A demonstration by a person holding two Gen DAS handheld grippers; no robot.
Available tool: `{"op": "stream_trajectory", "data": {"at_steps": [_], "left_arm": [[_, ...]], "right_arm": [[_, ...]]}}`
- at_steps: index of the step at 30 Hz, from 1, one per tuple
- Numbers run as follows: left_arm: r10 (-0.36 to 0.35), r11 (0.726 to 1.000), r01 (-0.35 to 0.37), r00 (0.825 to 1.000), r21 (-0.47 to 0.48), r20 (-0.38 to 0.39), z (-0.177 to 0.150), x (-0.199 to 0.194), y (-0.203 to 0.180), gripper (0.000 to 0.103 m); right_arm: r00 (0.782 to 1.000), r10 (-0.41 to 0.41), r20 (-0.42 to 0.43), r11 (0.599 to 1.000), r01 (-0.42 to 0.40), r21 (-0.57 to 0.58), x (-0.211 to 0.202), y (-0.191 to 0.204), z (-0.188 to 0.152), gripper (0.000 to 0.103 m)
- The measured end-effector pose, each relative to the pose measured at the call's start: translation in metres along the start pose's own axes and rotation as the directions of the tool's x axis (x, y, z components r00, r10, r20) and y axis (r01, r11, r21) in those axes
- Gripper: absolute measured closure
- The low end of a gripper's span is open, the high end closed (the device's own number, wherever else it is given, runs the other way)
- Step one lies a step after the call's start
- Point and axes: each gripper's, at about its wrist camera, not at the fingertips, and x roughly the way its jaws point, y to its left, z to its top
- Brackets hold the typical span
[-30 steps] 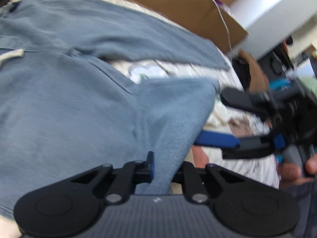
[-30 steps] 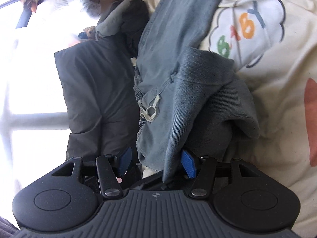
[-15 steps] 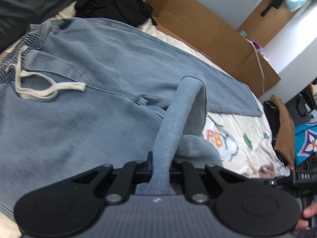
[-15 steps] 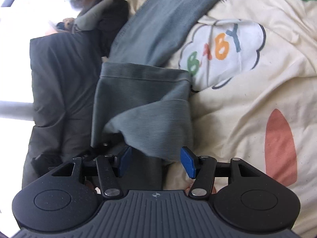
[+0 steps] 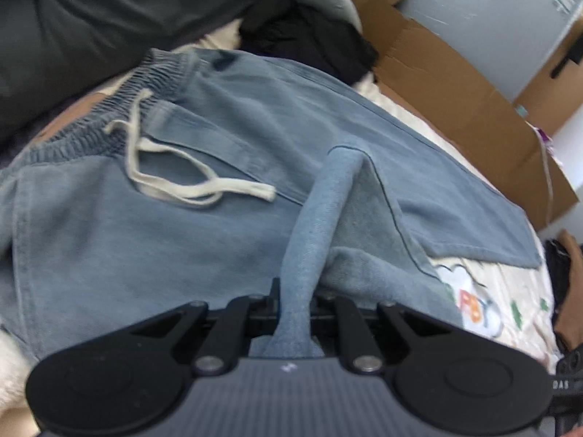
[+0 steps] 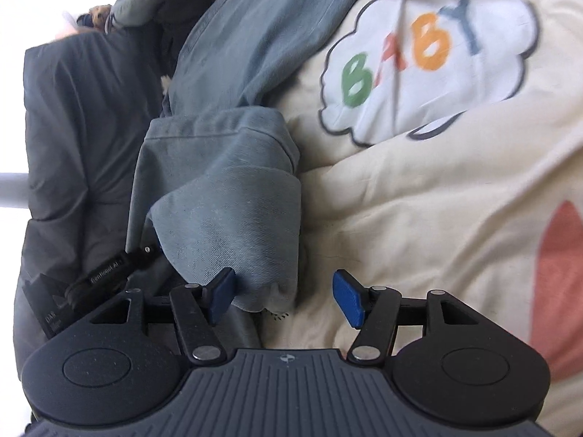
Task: Fold clothes
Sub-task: 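Close the right gripper on the leg hem while the left gripper releases the leg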
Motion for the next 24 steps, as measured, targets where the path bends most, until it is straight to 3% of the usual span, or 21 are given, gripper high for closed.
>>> {"op": "stream_trajectory", "data": {"at_steps": [7, 8, 11, 14, 17, 24], "left_arm": [[0.047, 0.999, -0.047, 0.999, -0.027, 0.004, -0.001, 0.002, 0.008, 0.094], [0.052, 0.998, -0.052, 0.999, -0.036, 0.001, -0.002, 0.002, 0.010, 0.094], [0.046, 0.998, -0.047, 0.999, -0.049, -0.019, -0.003, 0.003, 0.010, 0.093], [0.055, 0.997, -0.056, 0.998, -0.054, -0.024, -0.003, -0.004, 0.009, 0.084], [0.055, 0.995, -0.055, 0.998, -0.081, -0.008, -0.004, -0.016, 0.010, 0.076], [0.054, 0.992, -0.051, 0.998, -0.120, 0.025, -0.012, -0.041, 0.013, 0.075]], "right_arm": [[1.000, 0.027, -0.010, 1.000, -0.027, -0.015, 0.021, 0.009, 0.004, 0.038], [1.000, 0.023, -0.013, 1.000, -0.023, -0.006, 0.023, 0.008, 0.005, 0.043], [0.999, 0.042, -0.022, 0.999, -0.041, 0.029, 0.025, 0.004, 0.007, 0.075], [0.999, 0.047, -0.005, 0.999, -0.047, 0.011, 0.017, 0.006, 0.008, 0.085], [1.000, 0.028, -0.001, 0.999, -0.028, -0.024, -0.002, 0.013, 0.013, 0.087], [0.997, -0.071, 0.018, 0.994, 0.072, -0.082, -0.068, 0.017, 0.027, 0.089]]}}
